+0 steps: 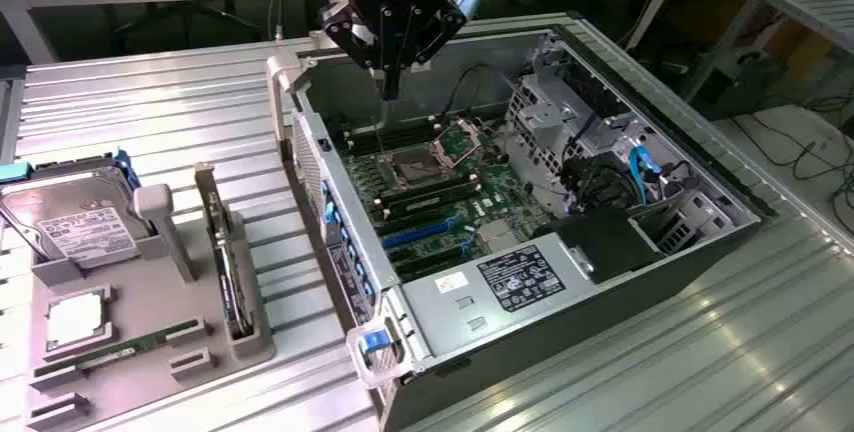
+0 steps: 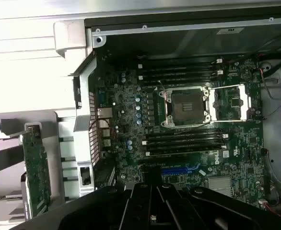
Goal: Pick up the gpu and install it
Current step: 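Reach for the gpu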
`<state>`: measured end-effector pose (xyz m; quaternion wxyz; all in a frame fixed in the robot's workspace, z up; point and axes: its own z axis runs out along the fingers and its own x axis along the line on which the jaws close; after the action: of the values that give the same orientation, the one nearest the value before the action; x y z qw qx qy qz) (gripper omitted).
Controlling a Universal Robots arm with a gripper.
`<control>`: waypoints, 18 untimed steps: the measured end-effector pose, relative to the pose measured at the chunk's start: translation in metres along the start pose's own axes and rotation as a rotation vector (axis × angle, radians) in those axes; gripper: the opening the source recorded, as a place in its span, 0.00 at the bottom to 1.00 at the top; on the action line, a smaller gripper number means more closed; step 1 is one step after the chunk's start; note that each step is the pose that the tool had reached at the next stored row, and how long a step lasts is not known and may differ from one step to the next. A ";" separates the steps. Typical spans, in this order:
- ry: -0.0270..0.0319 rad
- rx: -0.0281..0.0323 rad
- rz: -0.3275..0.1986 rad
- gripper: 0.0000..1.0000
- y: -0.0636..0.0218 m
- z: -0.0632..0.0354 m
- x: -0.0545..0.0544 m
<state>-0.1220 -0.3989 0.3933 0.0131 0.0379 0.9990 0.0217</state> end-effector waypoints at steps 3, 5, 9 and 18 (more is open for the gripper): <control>0.0000 0.0000 -0.001 0.11 -0.0017 -0.0004 0.014; 0.0001 -0.0001 -0.003 0.11 -0.0055 -0.0010 0.033; 0.0002 -0.0001 -0.004 0.11 -0.0066 -0.0012 0.038; 0.0002 -0.0001 -0.004 0.11 -0.0081 -0.0014 0.045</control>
<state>-0.1671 -0.4036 0.3933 0.0130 0.0356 0.9990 0.0217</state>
